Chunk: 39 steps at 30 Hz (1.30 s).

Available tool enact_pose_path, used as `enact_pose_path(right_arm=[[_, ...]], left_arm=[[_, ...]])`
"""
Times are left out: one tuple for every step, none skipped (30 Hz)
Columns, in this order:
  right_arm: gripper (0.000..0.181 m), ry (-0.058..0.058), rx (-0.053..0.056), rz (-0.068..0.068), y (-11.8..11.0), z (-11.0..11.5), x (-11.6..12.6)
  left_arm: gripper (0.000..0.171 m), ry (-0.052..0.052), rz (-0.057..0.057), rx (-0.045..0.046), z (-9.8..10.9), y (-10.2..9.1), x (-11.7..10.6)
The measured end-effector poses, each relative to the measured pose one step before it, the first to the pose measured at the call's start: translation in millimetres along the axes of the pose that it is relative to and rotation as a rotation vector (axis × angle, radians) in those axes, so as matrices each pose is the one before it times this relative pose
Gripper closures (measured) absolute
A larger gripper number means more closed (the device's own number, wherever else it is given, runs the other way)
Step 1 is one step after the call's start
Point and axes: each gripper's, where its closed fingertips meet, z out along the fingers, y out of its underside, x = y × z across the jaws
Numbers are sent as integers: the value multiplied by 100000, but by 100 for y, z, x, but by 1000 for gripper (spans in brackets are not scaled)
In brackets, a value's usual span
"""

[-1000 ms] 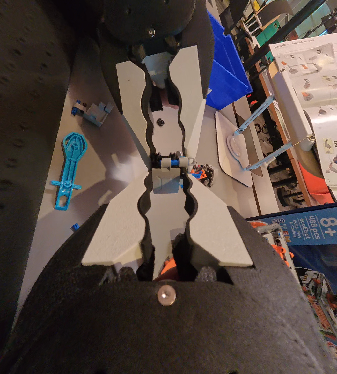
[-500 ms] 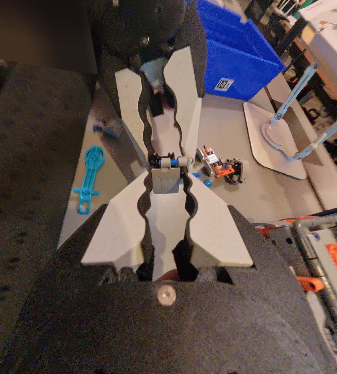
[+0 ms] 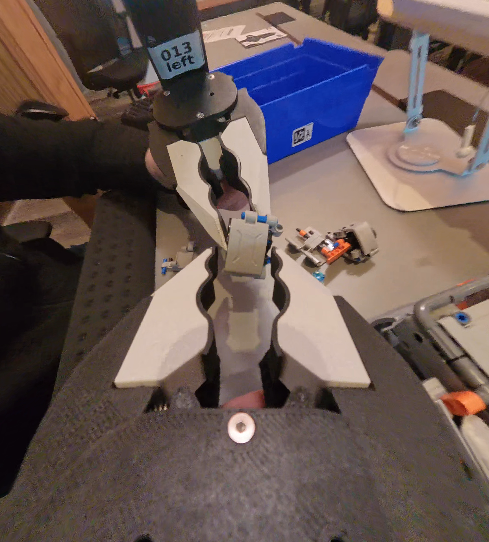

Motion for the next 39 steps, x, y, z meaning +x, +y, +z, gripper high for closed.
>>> enact_pose_path(right_arm=[[141, 4069, -457, -4782, -84, -211, 200], [136, 4932, -544, -8079, -56, -216, 88], [131, 4623, -527, -9783, -72, -147, -204], [126, 3544, -1182, -9060, -59, 1, -430], [124, 3494, -2389, -8567, 144, 207, -347], [123, 3302, -3130, -8745, 332, 374, -325], [123, 2323, -2953, -7564, 346, 479, -429], [126, -287, -3348, -5667, 395, 598, -742], [130, -959, -4075, -4391, 563, 723, -739], [136, -158, -3776, -3936, 642, 697, -543], [155, -2608, -2618, -3171, 541, 605, -820], [163, -3989, -1714, -332, 379, 497, -838], [167, -2843, -1203, 1674, 334, 401, -462], [173, -2985, -125, 1732, 242, 299, -394], [178, -2280, 143, 2300, 233, 219, -185], [181, -2049, -183, 3036, 297, 215, -62], [181, -2756, -201, 3795, 314, 218, -84], [181, -2602, -403, 4256, 335, 213, -37], [181, -1588, -586, 3854, 316, 159, 111], [181, -1943, -579, 2881, 294, 83, 1], [179, -1093, 351, 2027, 135, -29, 46], [178, 822, 640, 1606, 19, -116, 272], [175, 769, 759, 1043, -82, -160, 192], [171, 1220, 1016, 710, -158, -191, 246], [170, 1952, 729, 357, -128, -217, 379], [170, 840, 629, 247, -114, -236, 239], [171, 47, 950, 599, -128, -169, 112], [170, 692, 420, 665, -8, -94, 184], [167, 1164, -702, -127, 153, -25, 193], [161, 1093, -1258, -944, 213, 48, 102], [158, 423, -1670, -1298, 249, 145, -76], [155, -353, -2089, -1121, 291, 253, -214], [148, -696, -2301, -722, 294, 320, -243], [141, -443, -2201, -194, 261, 331, -152], [139, -545, -1557, 208, 189, 307, -133], [139, -499, -721, 581, 104, 264, -83], [140, -334, -714, 1435, 139, 257, 11], [142, -914, -836, 1395, 159, 249, -44], [153, -1051, 88, 159, 51, 157, -118]], left_arm=[[150, 1028, -5871, -2441, -48, 466, -175], [150, 458, -3764, 2686, -250, -150, -155], [150, 1772, -4829, 579, -202, 103, -23], [151, 2579, -5749, -1753, -78, 396, 1], [150, 3821, -6419, -983, -13, 346, 123], [150, 3612, -7274, -1326, 61, 474, 17], [150, 3364, -7253, -3354, 215, 843, -83], [150, 2752, -5754, -3238, 288, 929, -180], [151, 1136, -4488, -1616, 289, 781, -394], [150, 1670, -5017, -3878, 396, 1064, -284], [150, 1931, -4310, -4903, 423, 1107, -139], [150, -868, -1108, -1741, 267, 595, -415], [150, -1104, -1457, -491, 134, 295, -397], [150, -402, -1644, -885, 50, 220, -273], [150, -982, -679, -1195, 38, 185, -282], [150, -1695, -455, -1075, 30, 163, -345], [150, -601, -888, -1505, 65, 247, -202], [150, -416, -781, -1818, 91, 319, -210], [151, -689, -212, -2233, 107, 397, -191], [149, -44, -33, -1674, 102, 261, -25], [146, -1373, 225, -345, -21, 47, -154], [140, -1248, 610, 320, -104, -65, -127], [139, -708, 946, -222, -172, 4, -75], [139, -1319, 968, 583, -272, -104, -178], [139, -1293, 1997, 1500, -307, -256, -111], [139, -1631, 3026, -287, -207, -31, -123], [138, -4595, 2736, -1144, -151, 68, -581], [134, -4357, 3400, 590, -126, -149, -461], [132, -357, 3404, -158, -31, -72, 253], [131, 672, 3449, -1232, 17, 66, 481], [126, -4010, 3835, -2260, 45, 201, -203], [118, -6088, 6960, -3230, 139, 354, -456], [116, -6388, 8235, -2354, 179, 223, -475], [117, -5332, 6883, 443, 149, -178, -352], [119, -1431, 4641, -44, 199, -96, 135], [119, 1291, 2426, -664, 235, -13, 462], [119, -384, 1274, 106, 169, -122, 152], [120, -1264, 1580, 257, 109, -95, 8], [119, 695, 1375, -1193, 156, 114, 236]])
